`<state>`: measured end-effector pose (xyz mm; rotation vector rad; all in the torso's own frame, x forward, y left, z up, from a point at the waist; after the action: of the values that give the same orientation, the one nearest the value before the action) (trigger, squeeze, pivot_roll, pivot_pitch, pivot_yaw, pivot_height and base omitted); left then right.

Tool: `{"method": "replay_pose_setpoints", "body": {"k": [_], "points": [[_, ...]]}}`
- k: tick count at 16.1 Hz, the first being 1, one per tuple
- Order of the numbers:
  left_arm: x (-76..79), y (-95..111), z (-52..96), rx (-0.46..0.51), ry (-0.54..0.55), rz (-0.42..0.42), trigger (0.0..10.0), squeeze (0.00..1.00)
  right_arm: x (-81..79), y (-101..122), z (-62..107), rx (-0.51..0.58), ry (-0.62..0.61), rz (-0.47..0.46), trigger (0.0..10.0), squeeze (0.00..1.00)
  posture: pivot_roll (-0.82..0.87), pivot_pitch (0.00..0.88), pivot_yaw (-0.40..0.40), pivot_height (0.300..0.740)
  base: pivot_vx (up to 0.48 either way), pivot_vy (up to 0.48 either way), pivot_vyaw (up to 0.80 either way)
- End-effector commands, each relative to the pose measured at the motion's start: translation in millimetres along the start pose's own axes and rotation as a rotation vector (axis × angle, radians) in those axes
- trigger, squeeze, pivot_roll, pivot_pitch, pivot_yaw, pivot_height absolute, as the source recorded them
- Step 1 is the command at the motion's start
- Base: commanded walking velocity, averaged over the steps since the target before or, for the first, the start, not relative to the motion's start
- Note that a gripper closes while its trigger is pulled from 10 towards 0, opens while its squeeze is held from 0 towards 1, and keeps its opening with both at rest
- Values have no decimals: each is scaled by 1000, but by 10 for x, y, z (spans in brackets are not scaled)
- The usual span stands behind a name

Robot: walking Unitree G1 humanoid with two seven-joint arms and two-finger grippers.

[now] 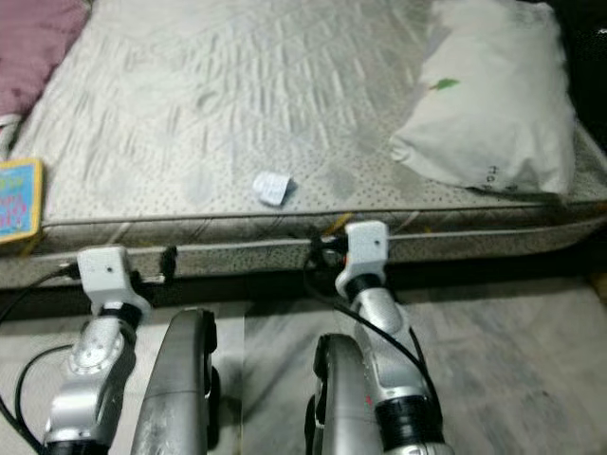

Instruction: Clean up the room

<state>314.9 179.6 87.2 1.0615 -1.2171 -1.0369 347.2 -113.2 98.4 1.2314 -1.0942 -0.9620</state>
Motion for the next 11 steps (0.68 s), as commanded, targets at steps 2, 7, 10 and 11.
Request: {"method": "replay_pose_setpoints", "body": {"k": [2, 7, 10, 11], "points": [[-3, 34, 27, 7, -2, 5, 10000, 0, 21, 26, 13, 9, 2, 11, 10000, 0, 51, 252, -58, 578, 0, 0, 525], [33, 31, 31, 8, -30, 9, 10000, 0, 17, 17, 5, 8, 7, 6, 10000, 0, 51, 245, -57, 578, 108, 0, 0], [42, 33, 31, 8, -35, 11, 10000, 0, -16, 40, 8, 23, 26, 16, 10000, 0, 52, 246, -58, 578, 300, 0, 175], [42, 34, 29, 7, -35, 12, 10000, 0, -17, 41, 6, 23, 26, 16, 10000, 0, 51, 248, -60, 578, 304, 0, 563]]}}
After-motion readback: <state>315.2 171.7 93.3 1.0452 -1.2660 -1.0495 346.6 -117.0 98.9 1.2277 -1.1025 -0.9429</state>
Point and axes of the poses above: a point about 5 cm out from each wrist's last joint towards the gripper, its own z axis pointing back from the gripper into the wrist, its own y axis along the axis of the wrist's last joint, x = y × z, the point moved 5 cm from there along -z, pointing out of the wrist towards the gripper, and after that the axes turned 8 degrees about z, right-handed, at the moved point
